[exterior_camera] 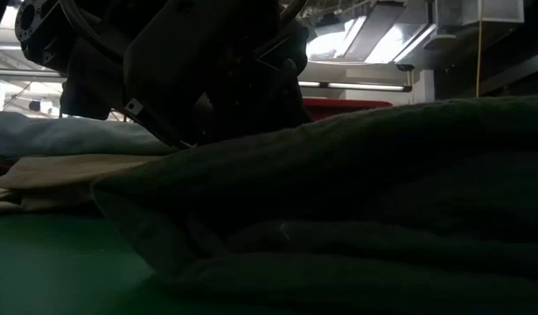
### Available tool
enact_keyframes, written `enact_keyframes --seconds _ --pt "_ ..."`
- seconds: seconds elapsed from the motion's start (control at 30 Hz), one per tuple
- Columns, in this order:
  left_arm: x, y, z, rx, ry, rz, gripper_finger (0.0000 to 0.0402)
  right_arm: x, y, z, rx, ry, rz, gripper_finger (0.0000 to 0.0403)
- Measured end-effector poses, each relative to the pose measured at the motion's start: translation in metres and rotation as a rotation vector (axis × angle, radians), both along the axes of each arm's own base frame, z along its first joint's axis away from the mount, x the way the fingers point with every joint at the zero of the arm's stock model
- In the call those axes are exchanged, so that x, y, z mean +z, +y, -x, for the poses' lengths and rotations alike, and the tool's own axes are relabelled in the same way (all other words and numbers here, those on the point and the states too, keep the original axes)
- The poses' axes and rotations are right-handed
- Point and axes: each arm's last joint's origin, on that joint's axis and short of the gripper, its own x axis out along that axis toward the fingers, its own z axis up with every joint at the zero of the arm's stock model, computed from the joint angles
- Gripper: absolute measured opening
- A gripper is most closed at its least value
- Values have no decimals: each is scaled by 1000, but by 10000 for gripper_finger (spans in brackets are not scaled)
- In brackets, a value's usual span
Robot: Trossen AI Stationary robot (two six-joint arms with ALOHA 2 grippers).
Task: Fold Laundry from Bin
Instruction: Fold the green polo shirt
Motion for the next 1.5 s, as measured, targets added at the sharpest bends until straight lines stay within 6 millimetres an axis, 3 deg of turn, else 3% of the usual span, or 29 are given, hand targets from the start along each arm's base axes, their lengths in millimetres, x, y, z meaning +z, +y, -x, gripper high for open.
enact_keyframes --seconds 0.27,0.47,0.8,1.07,1.5 --pt "0 0 0 0 0 0 159 -28 25 23 44 -19 -51 179" --pt "0 0 0 0 0 0 159 -52 37 49 11 75 -113 179" --pt "1 0 0 0 -9 4 159 -87 35 71 -100 152 -177 179" --pt "11 -1 1 -19 -19 -5 158 -71 42 66 -49 150 -192 179" --pt "68 1 3 -46 -153 -30 129 -11 42 58 -46 67 61 179"
